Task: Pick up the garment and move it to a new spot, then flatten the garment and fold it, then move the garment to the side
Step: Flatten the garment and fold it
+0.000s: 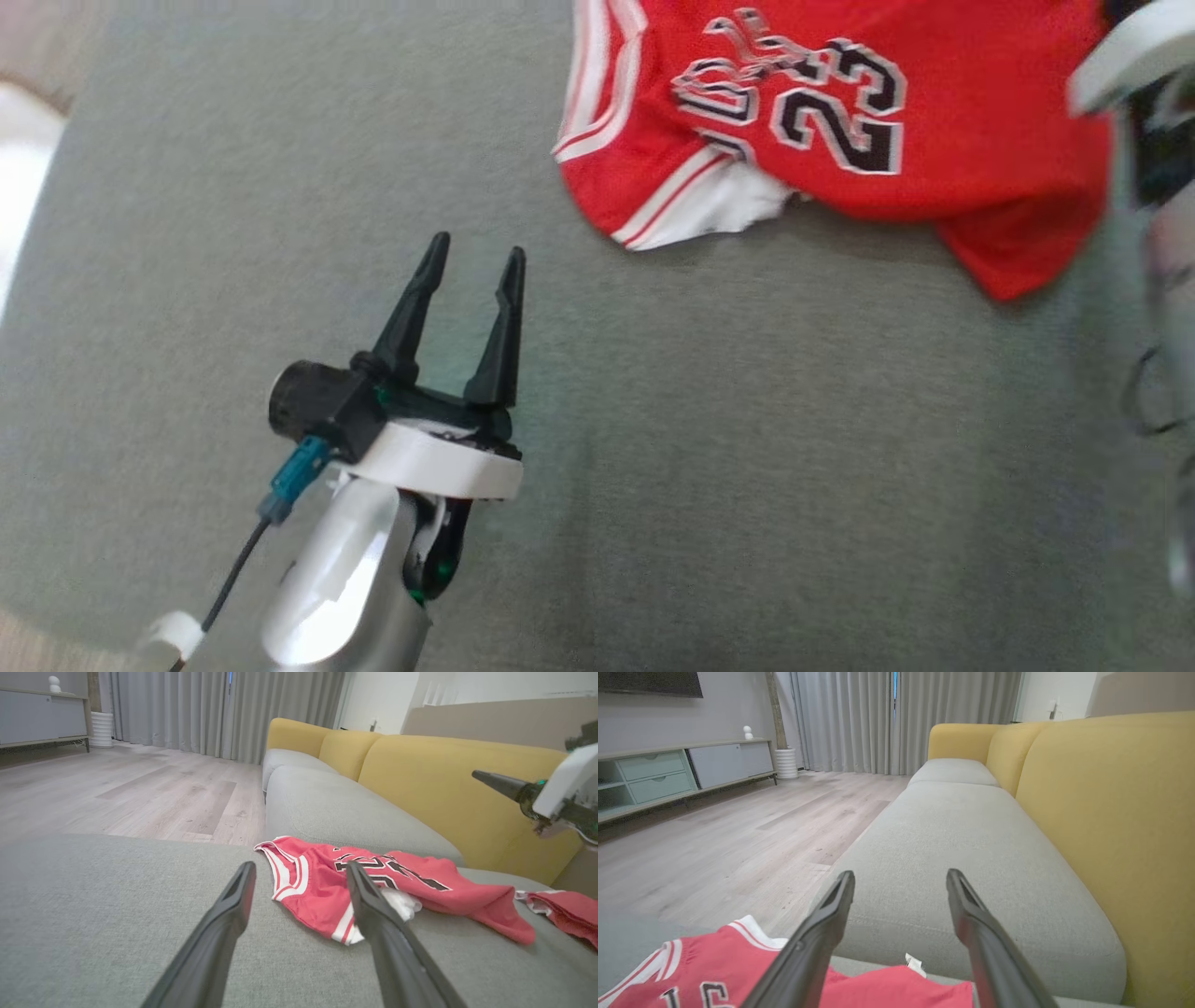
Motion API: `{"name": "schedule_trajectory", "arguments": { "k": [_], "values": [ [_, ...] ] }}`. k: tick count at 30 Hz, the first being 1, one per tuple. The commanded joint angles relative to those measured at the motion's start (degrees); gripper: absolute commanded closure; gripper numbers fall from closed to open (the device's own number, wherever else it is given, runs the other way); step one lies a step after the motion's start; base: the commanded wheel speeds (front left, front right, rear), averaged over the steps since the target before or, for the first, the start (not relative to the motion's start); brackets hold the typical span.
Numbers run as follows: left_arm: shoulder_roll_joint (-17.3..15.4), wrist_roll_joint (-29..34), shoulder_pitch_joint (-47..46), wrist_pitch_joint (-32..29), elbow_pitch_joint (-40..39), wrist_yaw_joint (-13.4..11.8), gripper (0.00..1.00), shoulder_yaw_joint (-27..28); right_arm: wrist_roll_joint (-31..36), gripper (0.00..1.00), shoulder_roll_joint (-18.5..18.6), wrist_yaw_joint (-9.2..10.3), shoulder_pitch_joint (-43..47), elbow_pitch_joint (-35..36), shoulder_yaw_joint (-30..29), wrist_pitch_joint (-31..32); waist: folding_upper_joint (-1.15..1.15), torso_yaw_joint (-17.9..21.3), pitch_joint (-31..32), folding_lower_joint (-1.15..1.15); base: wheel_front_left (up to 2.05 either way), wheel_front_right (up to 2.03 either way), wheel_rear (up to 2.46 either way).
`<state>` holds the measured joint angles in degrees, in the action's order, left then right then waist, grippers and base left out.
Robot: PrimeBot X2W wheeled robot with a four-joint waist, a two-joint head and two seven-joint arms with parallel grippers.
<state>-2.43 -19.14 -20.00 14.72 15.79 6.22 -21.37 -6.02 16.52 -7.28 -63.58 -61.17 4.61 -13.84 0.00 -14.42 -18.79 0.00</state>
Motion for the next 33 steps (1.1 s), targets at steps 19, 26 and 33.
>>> {"name": "schedule_trajectory", "arguments": {
  "k": [19, 26, 33],
  "values": [
    [-0.45, 1.53, 5.67, 0.28, -0.39, 0.11, 0.00, 10.41, -6.52, 0.00, -13.36, -0.21, 49.35, 44.72, 0.76, -1.15, 0.00, 17.41, 10.58, 0.00, 0.00, 0.00, 0.00],
    [-0.45, 1.52, 5.96, 0.28, 0.28, 0.27, 0.00, 11.27, -8.84, 0.00, -13.62, -0.21, 54.33, 49.02, 1.28, -1.16, 0.00, 19.08, 10.22, 0.00, 0.00, 0.00, 0.00],
    [-0.48, 4.04, 4.15, 0.28, 3.56, 0.72, 0.00, 8.46, -9.24, 0.00, -13.63, -0.21, 53.20, 49.94, 2.26, -1.16, 0.00, 20.68, 8.84, 0.00, 0.00, 0.00, 0.00]
  ]
}}
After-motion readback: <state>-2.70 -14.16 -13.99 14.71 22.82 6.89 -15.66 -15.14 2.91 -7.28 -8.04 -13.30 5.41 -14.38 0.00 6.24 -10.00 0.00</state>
